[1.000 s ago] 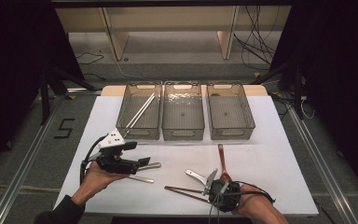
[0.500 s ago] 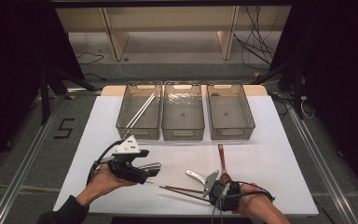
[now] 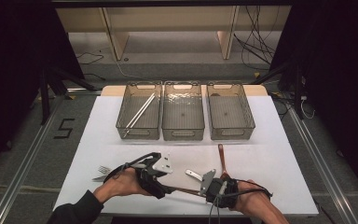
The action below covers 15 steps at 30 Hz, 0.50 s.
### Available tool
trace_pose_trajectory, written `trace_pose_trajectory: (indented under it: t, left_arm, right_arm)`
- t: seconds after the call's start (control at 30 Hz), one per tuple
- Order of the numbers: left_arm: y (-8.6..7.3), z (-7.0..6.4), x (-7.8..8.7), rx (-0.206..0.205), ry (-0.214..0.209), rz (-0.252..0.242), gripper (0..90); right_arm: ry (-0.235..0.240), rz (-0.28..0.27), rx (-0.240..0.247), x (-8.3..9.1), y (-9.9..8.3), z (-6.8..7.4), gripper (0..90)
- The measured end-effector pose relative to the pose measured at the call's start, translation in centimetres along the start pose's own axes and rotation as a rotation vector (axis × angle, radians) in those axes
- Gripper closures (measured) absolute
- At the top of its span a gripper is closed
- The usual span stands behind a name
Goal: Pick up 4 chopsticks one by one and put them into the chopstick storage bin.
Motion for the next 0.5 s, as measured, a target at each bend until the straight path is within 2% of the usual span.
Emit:
trace_pose_trajectory:
  t: [0.1, 0.23, 0.5]
  left_arm:
    - [-0.3, -0.6, -0.6, -0.034, -0.012, 0.045, 37.3]
    - [-0.9, -0.6, -1.0, -0.069, -0.015, 0.095, 45.1]
    - [-1.5, -1.2, -1.2, -0.108, -0.041, 0.135, 59.2]
  right_arm:
    - [-0.012, -0.002, 0.015, 0.2, 0.3, 0.0, 85.4]
    - [-0.009, -0.01, 0.024, 0.4, 0.8, 0.2, 85.4]
    - [-0.02, -0.023, 0.044, 0.6, 1.2, 0.4, 85.4]
Point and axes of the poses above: each handheld gripper's, and its own axes: x roughly backward along the jaws, y roughly out of its top, z roughly to its left, the point moved 10 cm from there along -x, roughly forward along the jaws, and after that the axes turned 9 degrees about x, right-handed, at the moved point
